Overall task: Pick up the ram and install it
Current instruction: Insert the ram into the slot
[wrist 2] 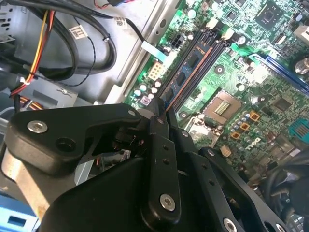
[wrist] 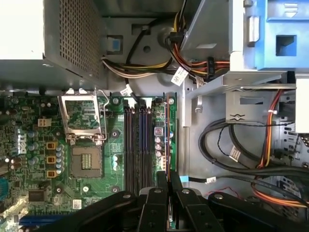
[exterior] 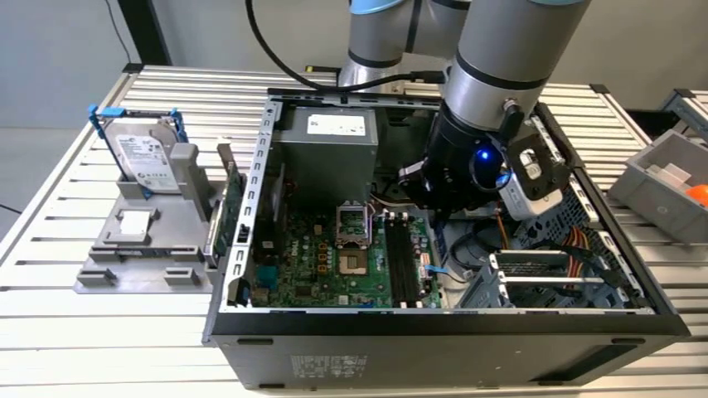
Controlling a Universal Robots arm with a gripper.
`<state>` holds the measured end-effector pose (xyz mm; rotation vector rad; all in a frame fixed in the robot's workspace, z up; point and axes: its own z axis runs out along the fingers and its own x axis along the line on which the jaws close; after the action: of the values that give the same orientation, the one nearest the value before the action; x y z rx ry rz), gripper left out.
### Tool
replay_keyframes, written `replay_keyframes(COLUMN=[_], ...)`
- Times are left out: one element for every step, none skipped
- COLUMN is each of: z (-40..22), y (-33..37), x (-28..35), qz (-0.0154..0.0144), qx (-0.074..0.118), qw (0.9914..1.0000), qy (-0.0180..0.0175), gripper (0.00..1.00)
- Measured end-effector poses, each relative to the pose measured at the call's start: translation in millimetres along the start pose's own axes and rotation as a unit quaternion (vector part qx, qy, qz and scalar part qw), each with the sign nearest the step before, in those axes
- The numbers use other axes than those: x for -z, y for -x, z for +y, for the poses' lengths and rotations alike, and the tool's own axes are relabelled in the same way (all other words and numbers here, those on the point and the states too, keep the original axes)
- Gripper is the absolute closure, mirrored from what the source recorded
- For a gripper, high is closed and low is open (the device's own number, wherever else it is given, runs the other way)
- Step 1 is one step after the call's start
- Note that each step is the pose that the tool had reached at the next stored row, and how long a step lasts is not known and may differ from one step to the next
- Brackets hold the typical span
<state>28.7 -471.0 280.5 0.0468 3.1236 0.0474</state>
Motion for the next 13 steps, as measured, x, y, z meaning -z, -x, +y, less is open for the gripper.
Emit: replay_keyframes(z=[0.0, 0.0, -0.1, -0.1, -0.1, -0.1, -0.2, -0.2, -0.2, -0.3, -0.4, -0.4, -0.5], y=[-0.2, -0.4, -0.5, -0.5, -0.5, -0.6, -0.6, -0.6, -0.5, -0.5, -0.5, -0.5, -0.5], x=[-0.6, -1.3, -2.1, -3.0, -3.4, -3.3, -3.3, -3.4, -3.7, -3.9, -4.7, -5.7, -7.0], qz=[0.0005, 0.0009, 0.0015, 0.0029, 0.0057, 0.0074, 0.0076, 0.0076, 0.0076, 0.0076, 0.0074, 0.0073, 0.0073], qx=[0.0, 0.0, -0.001, -0.001, -0.002, -0.002, -0.002, -0.002, -0.002, -0.002, -0.002, -0.002, -0.002], qw=[1.0, 1.0, 1.0, 0.99999, 0.99998, 0.99997, 0.99997, 0.99997, 0.99997, 0.99997, 0.99997, 0.99997, 0.99997], qy=[0.0, 0.0, -0.0001, -0.0001, -0.0002, -0.0004, -0.0005, -0.0005, -0.0008, -0.0011, -0.0011, -0.0017, -0.0022], gripper=[1.0, 1.0, 1.0, 1.0, 1.0, 1.0, 1.0, 1.0, 1.0, 1.0, 1.0, 1.0, 1.0])
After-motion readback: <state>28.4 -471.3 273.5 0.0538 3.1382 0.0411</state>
